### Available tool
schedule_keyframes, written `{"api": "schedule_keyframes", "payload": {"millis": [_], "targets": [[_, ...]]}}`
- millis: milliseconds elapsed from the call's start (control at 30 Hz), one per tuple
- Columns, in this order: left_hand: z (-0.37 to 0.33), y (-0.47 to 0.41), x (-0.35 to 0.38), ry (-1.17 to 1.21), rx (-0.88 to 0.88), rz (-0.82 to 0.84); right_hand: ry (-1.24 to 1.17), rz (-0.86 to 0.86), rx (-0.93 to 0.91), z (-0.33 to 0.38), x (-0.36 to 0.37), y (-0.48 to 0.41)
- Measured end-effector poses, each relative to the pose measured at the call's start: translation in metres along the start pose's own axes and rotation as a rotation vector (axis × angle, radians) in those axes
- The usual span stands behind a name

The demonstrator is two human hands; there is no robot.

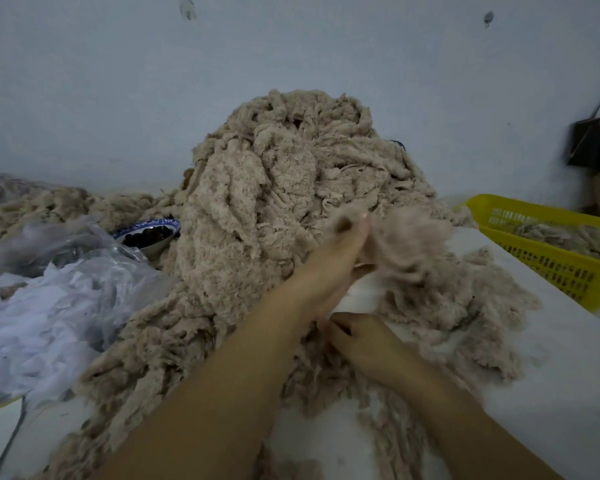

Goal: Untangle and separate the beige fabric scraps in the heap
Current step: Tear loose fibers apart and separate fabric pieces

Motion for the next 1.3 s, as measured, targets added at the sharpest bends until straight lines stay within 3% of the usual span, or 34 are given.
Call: {"api": "schedule_keyframes", "payload": {"millis": [67,100,267,367,433,567,667,733,933,1033,1100,1200,1300], "targets": [[-0.001,-0.01,0.006,-0.194,-0.05,0.11,-0.067,-0.007,0.019,-0.003,-0.003,0.001],[0.001,-0.015,-0.002,-0.393,-0.029,0.073,-0.108,-0.026,0.051,-0.005,-0.005,0.0],[0.008,-0.017,-0.074,-1.148,0.213,-0.428,-0.057,-0.061,0.065,-0.008,-0.007,-0.006],[0.02,-0.018,-0.11,-1.412,0.088,-0.512,-0.034,-0.008,0.052,-0.005,-0.003,-0.003],[0.017,-0.014,-0.124,-1.32,0.106,-0.581,-0.065,-0.027,0.061,-0.006,-0.004,-0.001],[0.007,0.013,-0.095,-1.147,0.417,-0.584,-0.342,-0.153,0.159,-0.01,-0.009,-0.004],[0.024,0.042,-0.037,-1.131,0.613,-0.319,-0.858,-0.166,0.238,-0.007,-0.01,-0.009],[0.037,0.053,-0.015,-1.1,0.641,-0.172,-1.006,-0.107,0.239,-0.003,-0.007,-0.009],[0.041,0.062,-0.007,-1.163,0.701,-0.027,-0.787,-0.166,0.256,-0.012,-0.015,-0.008],[0.039,0.068,-0.006,-1.185,0.723,-0.032,-0.804,-0.196,0.231,-0.009,-0.016,-0.008],[0.039,0.072,-0.003,-1.222,0.757,-0.003,-0.91,-0.133,0.263,-0.005,-0.015,-0.007],[0.041,0.076,0.003,-1.256,0.81,0.059,-0.989,0.092,0.354,-0.011,-0.011,-0.007],[0.045,0.076,0.005,-1.254,0.848,0.098,-0.938,0.117,0.401,-0.021,-0.011,-0.008]]}}
Point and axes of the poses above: each hand's wrist, its own y-axis away from the middle knuckle, its own x-axis out of the palm, z = x × y, the point moved 4 cm from there along -y, towards the middle knuckle, and after that the axes turned 2 degrees about -z, right-handed, at the moved point
